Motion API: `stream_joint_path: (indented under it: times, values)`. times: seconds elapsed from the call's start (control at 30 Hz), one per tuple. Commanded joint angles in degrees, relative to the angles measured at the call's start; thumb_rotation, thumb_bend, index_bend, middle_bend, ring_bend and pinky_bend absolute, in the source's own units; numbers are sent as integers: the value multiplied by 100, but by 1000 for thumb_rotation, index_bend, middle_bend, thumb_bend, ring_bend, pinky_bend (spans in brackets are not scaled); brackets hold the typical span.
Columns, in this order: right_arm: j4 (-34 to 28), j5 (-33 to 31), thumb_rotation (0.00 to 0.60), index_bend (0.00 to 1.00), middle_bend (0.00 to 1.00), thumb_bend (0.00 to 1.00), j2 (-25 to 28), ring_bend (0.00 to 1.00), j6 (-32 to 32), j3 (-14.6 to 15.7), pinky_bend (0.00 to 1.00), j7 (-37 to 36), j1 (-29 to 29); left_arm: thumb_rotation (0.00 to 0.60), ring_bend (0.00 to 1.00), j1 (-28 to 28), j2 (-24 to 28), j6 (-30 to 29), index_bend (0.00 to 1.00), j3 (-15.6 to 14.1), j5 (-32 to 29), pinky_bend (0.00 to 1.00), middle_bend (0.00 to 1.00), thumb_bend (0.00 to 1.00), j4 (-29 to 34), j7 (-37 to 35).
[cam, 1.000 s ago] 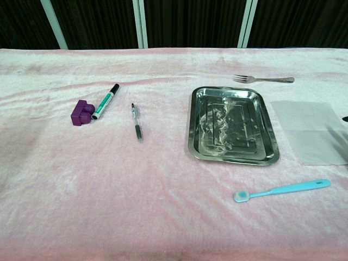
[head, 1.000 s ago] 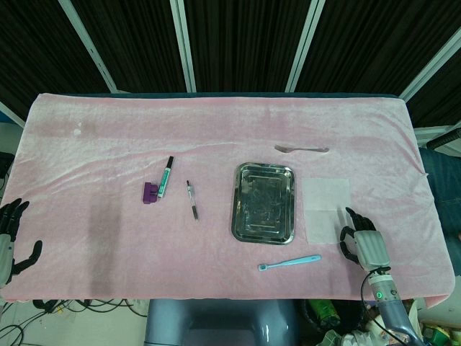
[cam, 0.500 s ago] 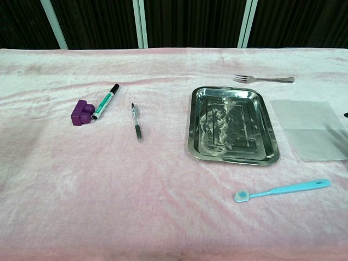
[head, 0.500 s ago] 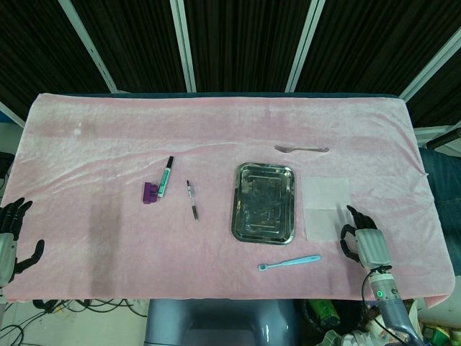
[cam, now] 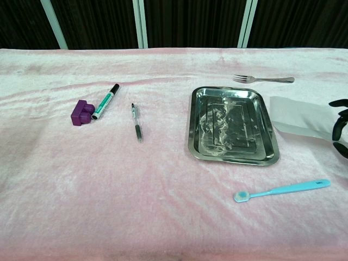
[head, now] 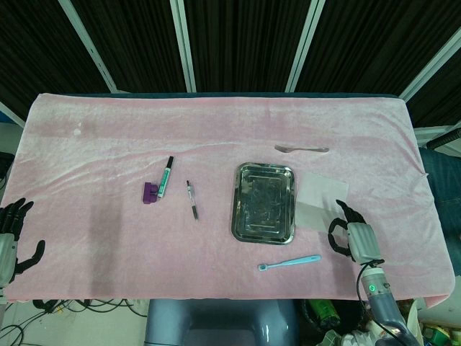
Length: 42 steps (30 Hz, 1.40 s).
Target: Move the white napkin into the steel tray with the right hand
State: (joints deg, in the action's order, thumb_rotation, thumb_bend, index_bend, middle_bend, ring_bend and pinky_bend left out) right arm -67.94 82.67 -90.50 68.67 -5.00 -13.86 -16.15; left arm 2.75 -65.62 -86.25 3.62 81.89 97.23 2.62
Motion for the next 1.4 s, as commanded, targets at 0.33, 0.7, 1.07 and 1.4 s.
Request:
stream_joint_path:
  times: [0.33,0.7,1.07,1.4]
  values:
    - [-1189,-282,600,680,81,398,174,143,-522,-208,228,1060,-471,600,0,5,10,12,98,2,-3,2,26,407,2,-24]
    - [-1475,-71,600,680,82,405,-38,143,-542,-280,227,1572,-844,600,0,7,12,21,98,2,-13,12,26,407,7,-28]
    - [-1491,133,600,680,83,406,-229,142,-468,-130,227,2057,-988,600,0,11,22,34,98,9,-29,18,26,407,11,-42]
    - [-1489,-328,600,680,85,405,-408,143,-644,-206,228,2882,-1096,600,0,14,31,43,98,11,-40,24,26,407,22,-42]
